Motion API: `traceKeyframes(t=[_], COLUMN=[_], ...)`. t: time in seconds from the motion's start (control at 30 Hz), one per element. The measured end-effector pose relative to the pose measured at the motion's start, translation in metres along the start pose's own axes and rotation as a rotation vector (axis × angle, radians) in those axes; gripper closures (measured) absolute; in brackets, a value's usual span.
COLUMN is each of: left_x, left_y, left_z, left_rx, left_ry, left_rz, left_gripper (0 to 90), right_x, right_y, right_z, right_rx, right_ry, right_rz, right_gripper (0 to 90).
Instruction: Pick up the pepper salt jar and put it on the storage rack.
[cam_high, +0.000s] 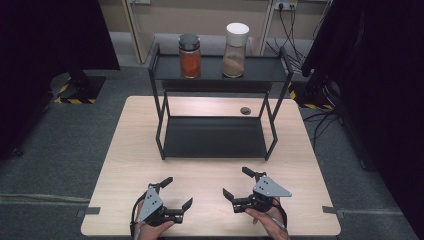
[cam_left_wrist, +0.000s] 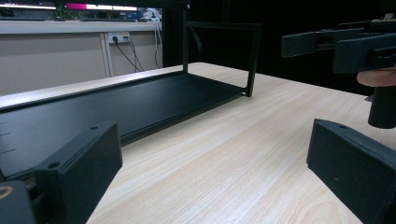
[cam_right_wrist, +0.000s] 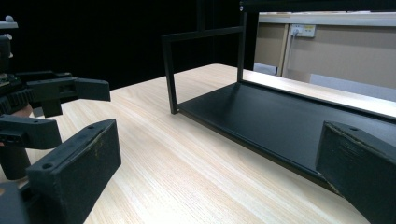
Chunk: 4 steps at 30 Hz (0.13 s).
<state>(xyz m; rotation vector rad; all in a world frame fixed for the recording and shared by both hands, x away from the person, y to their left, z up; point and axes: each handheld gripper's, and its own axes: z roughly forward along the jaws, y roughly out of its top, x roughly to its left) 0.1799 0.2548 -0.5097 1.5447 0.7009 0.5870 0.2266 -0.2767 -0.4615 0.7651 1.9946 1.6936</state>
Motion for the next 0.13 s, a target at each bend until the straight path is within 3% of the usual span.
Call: traceKeyframes(t=[0.13], left_x=[0.0006], left_y=[-0.0001], left_z=[0.0001], left_rx=[0.001], left_ry=[0.004], left_rz=[-0.002], left_gripper=[2.6], right_x=[-0.0008], right_y=[0.0003], right_z=[-0.0004], right_rx=[-0.006], right_ry=[0.001], right_rz=[0.001], right_gripper=[0.6])
